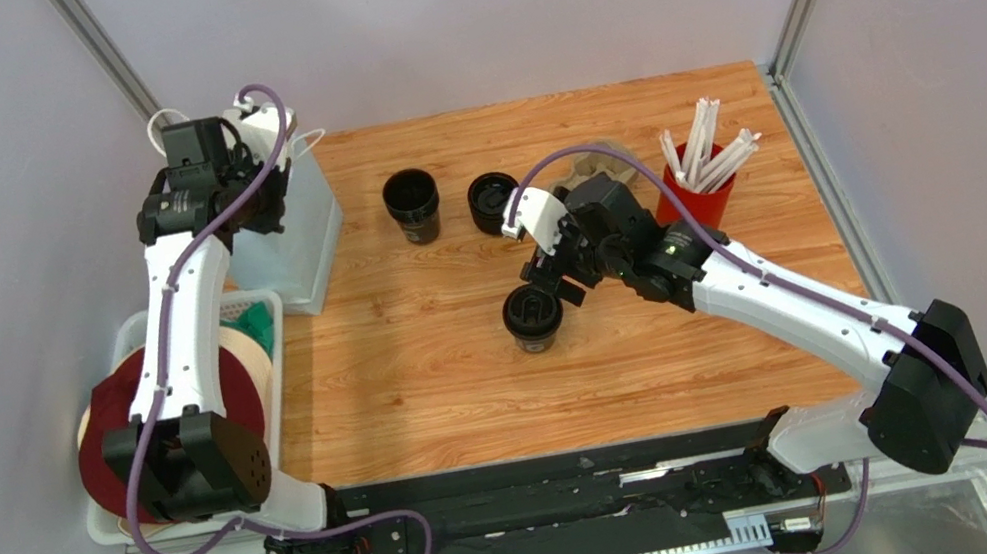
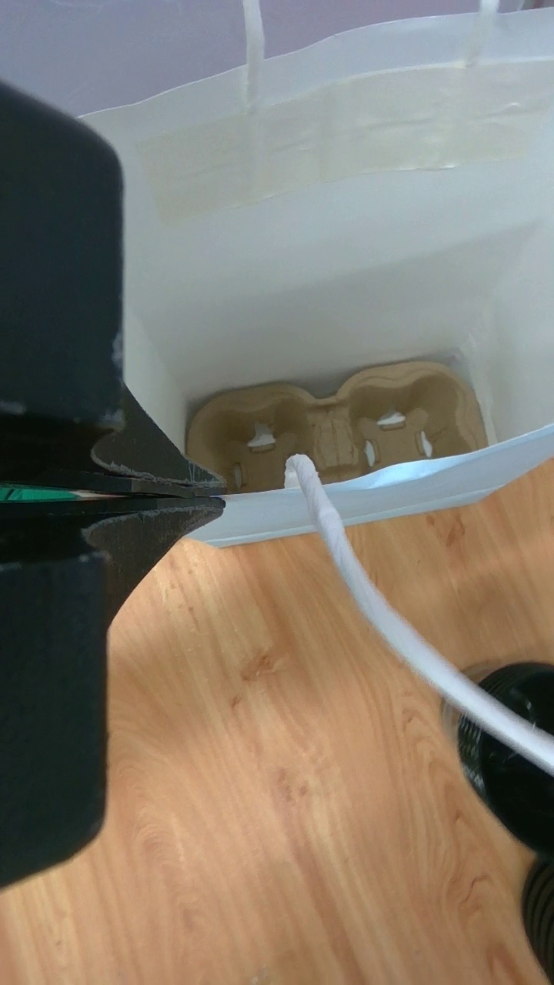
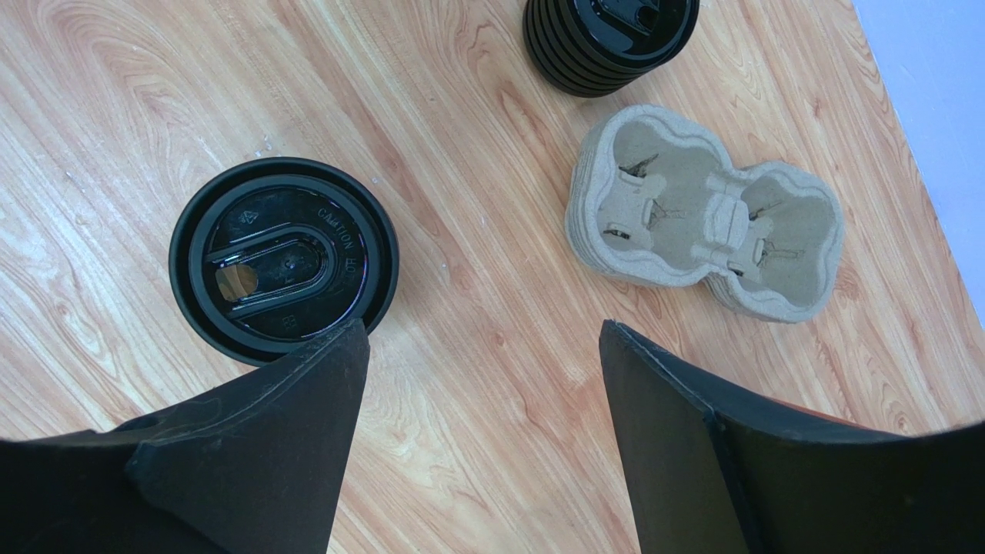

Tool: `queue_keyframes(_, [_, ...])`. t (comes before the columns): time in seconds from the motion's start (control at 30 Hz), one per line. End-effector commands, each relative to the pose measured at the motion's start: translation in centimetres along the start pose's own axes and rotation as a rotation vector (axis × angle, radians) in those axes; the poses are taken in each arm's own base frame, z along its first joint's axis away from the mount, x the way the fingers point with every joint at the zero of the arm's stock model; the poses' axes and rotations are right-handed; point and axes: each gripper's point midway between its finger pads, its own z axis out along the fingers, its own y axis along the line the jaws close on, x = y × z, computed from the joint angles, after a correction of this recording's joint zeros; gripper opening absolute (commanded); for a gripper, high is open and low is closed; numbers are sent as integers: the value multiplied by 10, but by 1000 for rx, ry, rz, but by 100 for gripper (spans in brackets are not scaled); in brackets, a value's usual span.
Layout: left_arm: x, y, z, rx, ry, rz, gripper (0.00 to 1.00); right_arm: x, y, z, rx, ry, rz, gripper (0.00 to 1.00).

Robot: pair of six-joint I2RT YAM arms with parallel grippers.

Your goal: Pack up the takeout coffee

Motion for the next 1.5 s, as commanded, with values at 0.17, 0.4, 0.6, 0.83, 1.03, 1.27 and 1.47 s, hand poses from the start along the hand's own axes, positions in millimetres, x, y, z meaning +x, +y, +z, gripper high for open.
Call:
queue_keyframes(0.17, [-8, -31, -38, 114, -137, 93, 4, -12, -10, -6, 42, -56, 13, 79])
queue_keyframes(0.4, [-2, -39, -51, 122, -152, 114, 3, -12, -11, -7, 47, -60, 14, 79])
queue_keyframes(0.6, [8, -44, -61, 116, -155, 120, 4, -11, -10, -6, 44, -56, 13, 79])
queue_keyframes(0.83, [20, -51, -74, 111, -156, 143, 3, -12, -10, -7, 43, -58, 12, 79])
queue_keyframes(1.03, [28, -60, -85, 124, -162, 158, 3, -11, -11, -7, 46, -55, 11, 79])
queue_keyframes(1.27, [39, -77, -95, 176, -189, 196, 3, -11, -11, -6, 46, -54, 11, 79])
queue_keyframes(1.47, [44, -96, -102, 260, -213, 208, 4, -10, -11, -6, 46, -52, 13, 79])
